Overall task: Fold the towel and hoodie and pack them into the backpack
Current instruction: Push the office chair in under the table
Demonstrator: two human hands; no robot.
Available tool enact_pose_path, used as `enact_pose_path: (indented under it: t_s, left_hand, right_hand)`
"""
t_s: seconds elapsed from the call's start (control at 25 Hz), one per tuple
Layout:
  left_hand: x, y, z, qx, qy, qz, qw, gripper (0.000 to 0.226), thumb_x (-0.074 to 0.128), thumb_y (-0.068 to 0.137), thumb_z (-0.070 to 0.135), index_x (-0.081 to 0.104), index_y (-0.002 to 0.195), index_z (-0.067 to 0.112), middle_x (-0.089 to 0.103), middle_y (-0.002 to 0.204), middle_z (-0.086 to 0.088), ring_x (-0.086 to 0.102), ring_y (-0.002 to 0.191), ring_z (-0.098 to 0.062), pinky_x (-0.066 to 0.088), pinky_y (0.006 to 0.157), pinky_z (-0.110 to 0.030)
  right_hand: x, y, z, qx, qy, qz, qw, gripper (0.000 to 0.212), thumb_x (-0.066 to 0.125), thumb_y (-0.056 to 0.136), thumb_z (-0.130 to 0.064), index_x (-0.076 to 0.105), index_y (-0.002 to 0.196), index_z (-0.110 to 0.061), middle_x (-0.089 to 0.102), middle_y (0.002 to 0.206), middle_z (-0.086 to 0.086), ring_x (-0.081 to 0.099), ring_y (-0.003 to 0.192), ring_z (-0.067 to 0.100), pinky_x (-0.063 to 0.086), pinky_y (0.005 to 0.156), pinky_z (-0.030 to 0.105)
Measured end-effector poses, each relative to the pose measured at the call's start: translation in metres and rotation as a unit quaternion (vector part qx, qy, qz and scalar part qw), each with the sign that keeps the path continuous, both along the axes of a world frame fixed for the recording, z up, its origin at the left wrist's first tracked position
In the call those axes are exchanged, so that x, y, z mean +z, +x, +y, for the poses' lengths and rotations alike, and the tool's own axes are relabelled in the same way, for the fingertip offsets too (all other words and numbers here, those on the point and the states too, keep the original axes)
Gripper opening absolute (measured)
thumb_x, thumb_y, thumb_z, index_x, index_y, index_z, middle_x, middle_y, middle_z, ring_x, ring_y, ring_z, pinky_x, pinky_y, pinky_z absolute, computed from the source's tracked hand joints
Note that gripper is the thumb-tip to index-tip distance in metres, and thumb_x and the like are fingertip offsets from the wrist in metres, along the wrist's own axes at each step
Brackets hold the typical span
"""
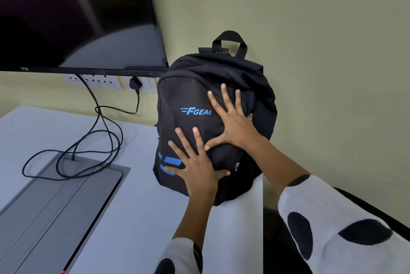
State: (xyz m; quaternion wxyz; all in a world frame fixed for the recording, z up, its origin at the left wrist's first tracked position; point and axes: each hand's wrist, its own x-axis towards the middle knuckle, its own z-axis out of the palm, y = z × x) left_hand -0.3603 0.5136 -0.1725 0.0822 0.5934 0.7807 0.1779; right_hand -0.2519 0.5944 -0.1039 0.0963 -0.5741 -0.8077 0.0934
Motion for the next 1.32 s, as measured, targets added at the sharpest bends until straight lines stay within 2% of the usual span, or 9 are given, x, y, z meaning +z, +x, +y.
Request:
enact_pose_path:
  t_s: [0.16, 0.4, 0.64, 0.76, 0.84, 1.0, 1.12, 1.24, 1.32]
  left_hand:
    - [0.016, -0.01, -0.026, -0.046, -0.041, -0.008, 0.998, 0.145, 0.078, 0.061, 0.059, -0.047, 0.129, 0.033, -0.048, 0.143, -0.005, -0.022, 0.141, -0.04, 0.013, 0.105, -0.071]
    - [0.048, -0.016, -0.104, -0.11, -0.043, -0.02, 0.993, 0.12, 0.073, 0.075, 0.049, -0.025, 0.143, 0.041, -0.044, 0.146, -0.006, -0.017, 0.143, -0.038, 0.014, 0.107, -0.069]
    - [0.095, 0.016, -0.191, -0.199, -0.018, -0.077, 0.977, 0.099, 0.056, 0.081, 0.063, -0.02, 0.142, 0.047, -0.034, 0.153, -0.001, -0.01, 0.145, -0.035, 0.013, 0.108, -0.07]
    - [0.117, 0.039, -0.249, -0.265, -0.028, -0.177, 0.948, 0.088, 0.043, 0.077, 0.075, -0.013, 0.142, 0.053, -0.025, 0.157, 0.003, -0.01, 0.146, -0.032, 0.011, 0.11, -0.068]
    - [0.128, 0.057, -0.289, -0.32, -0.046, -0.188, 0.927, 0.089, 0.038, 0.072, 0.079, -0.008, 0.144, 0.052, -0.02, 0.158, 0.005, -0.01, 0.146, -0.028, 0.009, 0.112, -0.065]
    - [0.139, 0.102, -0.362, -0.433, -0.053, -0.103, 0.894, 0.096, 0.033, 0.066, 0.083, -0.008, 0.146, 0.048, -0.018, 0.158, 0.007, -0.015, 0.146, -0.023, 0.001, 0.112, -0.064]
    - [0.144, 0.134, -0.39, -0.476, -0.026, 0.03, 0.879, 0.109, 0.03, 0.056, 0.092, -0.008, 0.147, 0.045, -0.018, 0.158, 0.001, -0.018, 0.145, -0.025, -0.01, 0.108, -0.068]
    - [0.145, 0.162, -0.4, -0.5, -0.044, 0.212, 0.838, 0.12, 0.051, 0.057, 0.087, -0.01, 0.148, 0.039, -0.021, 0.157, -0.004, -0.024, 0.143, -0.029, -0.016, 0.103, -0.071]
    - [0.145, 0.179, -0.4, -0.5, -0.071, 0.26, 0.823, 0.122, 0.066, 0.061, 0.074, -0.011, 0.148, 0.037, -0.017, 0.158, -0.006, -0.021, 0.144, -0.03, -0.016, 0.105, -0.069]
  right_hand:
    - [0.004, 0.0, -0.025, -0.028, -0.009, -0.037, 0.999, 0.137, 0.072, 0.053, -0.073, -0.025, 0.144, -0.04, -0.04, 0.151, -0.004, -0.032, 0.139, 0.034, 0.019, 0.1, 0.076]
    - [0.042, 0.031, -0.092, -0.032, -0.02, -0.077, 0.996, 0.131, 0.078, 0.063, -0.059, -0.021, 0.146, -0.039, -0.032, 0.155, 0.002, -0.023, 0.143, 0.034, 0.022, 0.105, 0.07]
    - [0.096, 0.081, -0.185, -0.03, -0.042, -0.093, 0.994, 0.121, 0.074, 0.069, -0.059, -0.014, 0.149, -0.038, -0.017, 0.16, 0.005, -0.011, 0.146, 0.033, 0.025, 0.108, 0.064]
    - [0.11, 0.107, -0.25, -0.022, -0.066, -0.047, 0.996, 0.116, 0.073, 0.069, -0.061, -0.006, 0.151, -0.036, -0.007, 0.161, 0.007, -0.002, 0.147, 0.03, 0.023, 0.111, 0.06]
    - [0.12, 0.127, -0.298, -0.024, -0.08, -0.037, 0.996, 0.111, 0.07, 0.071, -0.063, -0.002, 0.151, -0.035, 0.001, 0.161, 0.008, 0.005, 0.147, 0.028, 0.021, 0.112, 0.059]
    - [0.132, 0.181, -0.393, -0.044, -0.118, -0.06, 0.99, 0.101, 0.065, 0.074, -0.066, 0.008, 0.152, -0.035, 0.012, 0.16, -0.003, 0.011, 0.147, 0.022, 0.02, 0.113, 0.057]
    - [0.132, 0.225, -0.465, -0.074, -0.164, 0.046, 0.983, 0.095, 0.063, 0.076, -0.065, 0.016, 0.152, -0.032, 0.022, 0.158, -0.003, 0.021, 0.145, 0.018, 0.021, 0.116, 0.036]
    - [0.127, 0.254, -0.527, -0.124, -0.166, 0.1, 0.973, 0.09, 0.056, 0.08, -0.064, 0.017, 0.152, -0.026, 0.03, 0.155, 0.002, 0.028, 0.143, 0.018, 0.023, 0.113, 0.029]
    - [0.121, 0.268, -0.563, -0.147, -0.197, 0.103, 0.964, 0.096, 0.054, 0.075, -0.07, 0.019, 0.151, -0.023, 0.034, 0.154, 0.003, 0.035, 0.139, 0.019, 0.028, 0.113, 0.03]
